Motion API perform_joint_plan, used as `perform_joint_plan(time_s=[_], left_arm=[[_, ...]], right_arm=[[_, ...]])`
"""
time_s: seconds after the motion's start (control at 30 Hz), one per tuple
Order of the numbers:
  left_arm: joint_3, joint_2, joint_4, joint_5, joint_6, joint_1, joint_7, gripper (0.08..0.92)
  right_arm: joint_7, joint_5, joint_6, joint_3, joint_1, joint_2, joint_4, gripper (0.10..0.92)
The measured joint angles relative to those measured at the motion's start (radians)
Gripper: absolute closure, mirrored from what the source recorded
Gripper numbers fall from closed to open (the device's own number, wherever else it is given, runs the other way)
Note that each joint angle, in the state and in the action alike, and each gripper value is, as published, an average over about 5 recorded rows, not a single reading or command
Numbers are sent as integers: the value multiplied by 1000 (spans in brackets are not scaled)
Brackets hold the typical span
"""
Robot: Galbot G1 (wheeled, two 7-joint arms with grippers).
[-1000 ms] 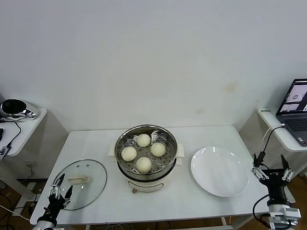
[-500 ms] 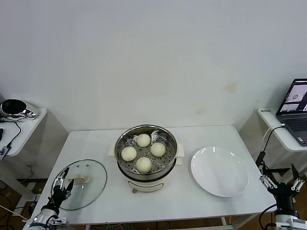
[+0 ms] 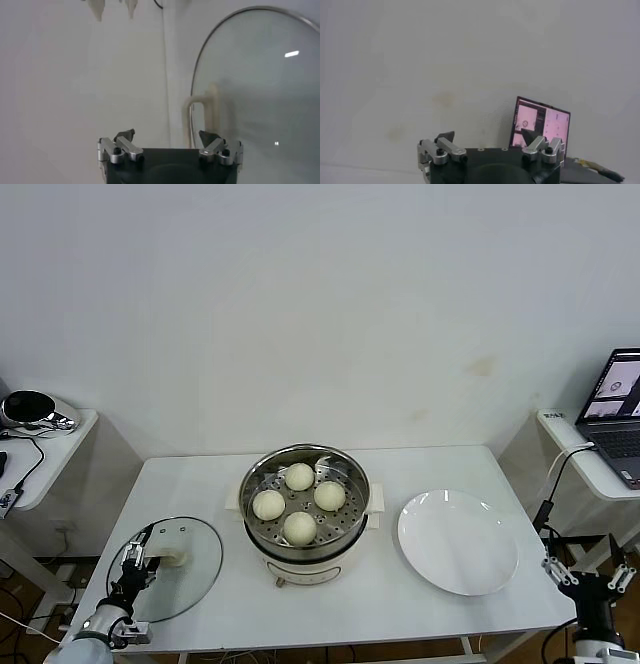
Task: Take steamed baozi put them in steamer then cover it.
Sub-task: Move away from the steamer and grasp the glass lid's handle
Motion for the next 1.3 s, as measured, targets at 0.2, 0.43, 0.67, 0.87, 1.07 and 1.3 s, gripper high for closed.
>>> perform_joint_plan(time_s=[0.2,0.43,0.67,0.87,1.07,1.3], left_arm=[[8,0,23,2,0,-27,2,202],[11,-8,57,5,-4,-43,-7,389],[12,-16,78,4,-8,-51,-23,597],[7,-16,74,-8,-10,-42,-29,770],[-12,-8,26,-37,4,-9,-38,862],[-51,5,-131,-88,71,81,-35,862]], right_arm=[[-2,-11,4,-7,-1,4,-7,203],[-4,-16,5,-9,-4,5,-8,203],[-6,-21,8,-16,-5,8,-9,203],[-8,-24,10,-24,-5,8,-11,203],[-11,-30,12,-35,-5,6,-7,203],[-15,-44,8,-59,-12,3,5,203]])
